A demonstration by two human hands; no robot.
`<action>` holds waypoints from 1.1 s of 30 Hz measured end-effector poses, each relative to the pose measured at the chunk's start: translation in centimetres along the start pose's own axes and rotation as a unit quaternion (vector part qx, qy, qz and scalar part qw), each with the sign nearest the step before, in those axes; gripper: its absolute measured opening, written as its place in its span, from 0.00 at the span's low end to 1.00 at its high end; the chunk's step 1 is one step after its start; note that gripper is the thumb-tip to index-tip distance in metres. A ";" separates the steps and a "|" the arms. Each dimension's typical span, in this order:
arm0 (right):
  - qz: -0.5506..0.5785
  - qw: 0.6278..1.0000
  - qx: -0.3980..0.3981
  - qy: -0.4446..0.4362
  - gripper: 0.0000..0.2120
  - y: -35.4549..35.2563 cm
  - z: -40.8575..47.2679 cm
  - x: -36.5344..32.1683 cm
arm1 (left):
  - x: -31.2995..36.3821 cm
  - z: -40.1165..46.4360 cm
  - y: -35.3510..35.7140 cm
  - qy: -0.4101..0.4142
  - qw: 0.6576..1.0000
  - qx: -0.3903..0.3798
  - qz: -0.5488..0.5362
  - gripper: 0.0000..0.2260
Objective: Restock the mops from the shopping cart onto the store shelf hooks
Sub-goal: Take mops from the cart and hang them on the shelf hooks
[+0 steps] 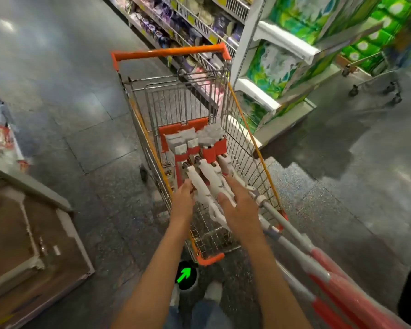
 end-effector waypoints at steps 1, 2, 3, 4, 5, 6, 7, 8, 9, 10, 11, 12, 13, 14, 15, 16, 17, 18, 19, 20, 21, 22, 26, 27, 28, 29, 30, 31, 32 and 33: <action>-0.004 1.000 -0.007 0.007 0.24 0.4 1.1 0.9 | -0.8 0.9 0.7 -0.013 1.000 -0.003 -0.010 0.15; -0.010 1.000 -0.013 0.012 0.24 0.7 2.2 1.7 | -1.5 1.7 1.1 -0.026 0.999 0.001 -0.024 0.14; -0.017 0.999 -0.022 0.019 0.24 1.1 3.5 2.8 | -2.3 2.6 1.7 -0.048 0.998 0.005 -0.045 0.13; -0.025 0.999 -0.033 0.030 0.24 1.6 4.6 3.8 | -3.2 3.3 2.3 -0.069 0.995 0.008 -0.065 0.12; -0.027 0.998 -0.046 0.042 0.24 2.1 5.9 4.9 | -4.1 4.2 3.1 -0.089 0.993 0.006 -0.076 0.11; -0.025 0.997 -0.057 0.053 0.24 2.4 7.0 6.0 | -4.6 4.8 3.8 -0.100 0.991 -0.001 -0.085 0.13; -0.019 0.996 -0.065 0.060 0.24 2.8 8.0 6.9 | -5.2 5.3 4.4 -0.112 0.989 -0.005 -0.092 0.16; -0.016 0.995 -0.074 0.069 0.24 3.2 9.3 7.9 | -6.0 6.4 4.9 -0.123 0.987 0.000 -0.100 0.19; -0.015 0.994 -0.081 0.078 0.24 3.7 10.3 8.9 | -6.7 7.3 5.3 -0.133 0.986 0.005 -0.104 0.20; -0.017 0.992 -0.091 0.088 0.24 4.2 11.4 10.1 | -7.3 8.2 5.7 -0.143 0.983 0.014 -0.113 0.20; -0.020 0.990 -0.099 0.095 0.24 4.7 12.4 11.2 | -7.9 9.0 6.1 -0.154 0.980 0.021 -0.127 0.20; -0.023 0.989 -0.105 0.101 0.24 5.1 13.2 12.1 | -8.4 9.6 6.4 -0.164 0.975 0.028 -0.146 0.21; -0.025 0.987 -0.115 0.108 0.24 5.8 14.3 13.3 | -9.0 10.5 6.8 -0.177 0.970 0.035 -0.163 0.22; -0.026 0.985 -0.125 0.113 0.25 6.4 15.0 14.3 | -9.6 11.1 7.1 -0.190 0.965 0.040 -0.175 0.22; -0.024 0.984 -0.134 0.119 0.25 7.1 15.9 15.4 | -10.6 11.9 7.6 -0.206 0.959 0.045 -0.190 0.22; -0.022 0.982 -0.141 0.125 0.25 7.7 16.7 16.4 | -11.5 12.6 8.1 -0.222 0.952 0.051 -0.207 0.23; -0.017 0.980 -0.145 0.133 0.26 8.2 17.3 17.3 | -12.4 13.2 8.5 -0.235 0.945 0.056 -0.221 0.26; -0.009 0.979 -0.151 0.140 0.26 8.8 17.9 18.1 | -13.4 14.0 8.9 -0.243 0.938 0.063 -0.240 0.29; 0.000 0.977 -0.156 0.145 0.27 9.4 18.5 18.9 | -14.5 14.7 9.4 -0.252 0.930 0.068 -0.260 0.30; 0.004 0.975 -0.163 0.151 0.27 10.0 19.1 19.6 | -15.5 15.4 9.9 -0.267 0.920 0.072 -0.279 0.30; 0.003 0.974 -0.168 0.153 0.26 10.5 19.7 20.3 | -16.2 16.0 10.4 -0.279 0.910 0.073 -0.297 0.30; -0.001 0.973 -0.172 0.154 0.26 10.9 20.2 20.8 | -16.3 16.3 10.7 -0.289 0.902 0.072 -0.313 0.30; -0.017 0.971 -0.188 0.148 0.25 12.6 21.5 22.7 | -17.7 17.8 11.8 -0.319 0.865 0.070 -0.380 0.30; -0.019 0.971 -0.190 0.144 0.25 12.8 21.7 23.0 | -18.0 18.0 11.9 -0.323 0.858 0.073 -0.392 0.28; -0.019 0.971 -0.192 0.140 0.25 13.0 21.9 23.2 | -18.2 18.3 12.0 -0.327 0.851 0.073 -0.403 0.27; -0.019 0.972 -0.195 0.134 0.26 13.2 22.0 23.3 | -18.5 18.5 12.2 -0.328 0.847 0.071 -0.413 0.25; -0.019 0.972 -0.197 0.127 0.26 13.3 22.1 23.4 | -18.6 18.7 12.4 -0.326 0.842 0.067 -0.425 0.24; -0.019 0.973 -0.199 0.119 0.26 13.3 22.1 23.3 | -18.8 18.7 12.6 -0.325 0.838 0.063 -0.434 0.23; -0.018 0.974 -0.198 0.113 0.26 13.2 22.1 23.2 | -18.9 18.7 12.6 -0.325 0.837 0.061 -0.436 0.22; -0.017 0.974 -0.196 0.109 0.26 13.1 22.0 23.0 | -19.0 18.5 12.6 -0.325 0.835 0.063 -0.439 0.22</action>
Point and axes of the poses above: each hand's wrist, its own z-axis towards the middle knuckle, its own y-axis out of the palm, x = y × z, the point moved 9 cm from there along z, towards the middle knuckle, and after that the axes turned 15 degrees about z, right-handed, at the moved point
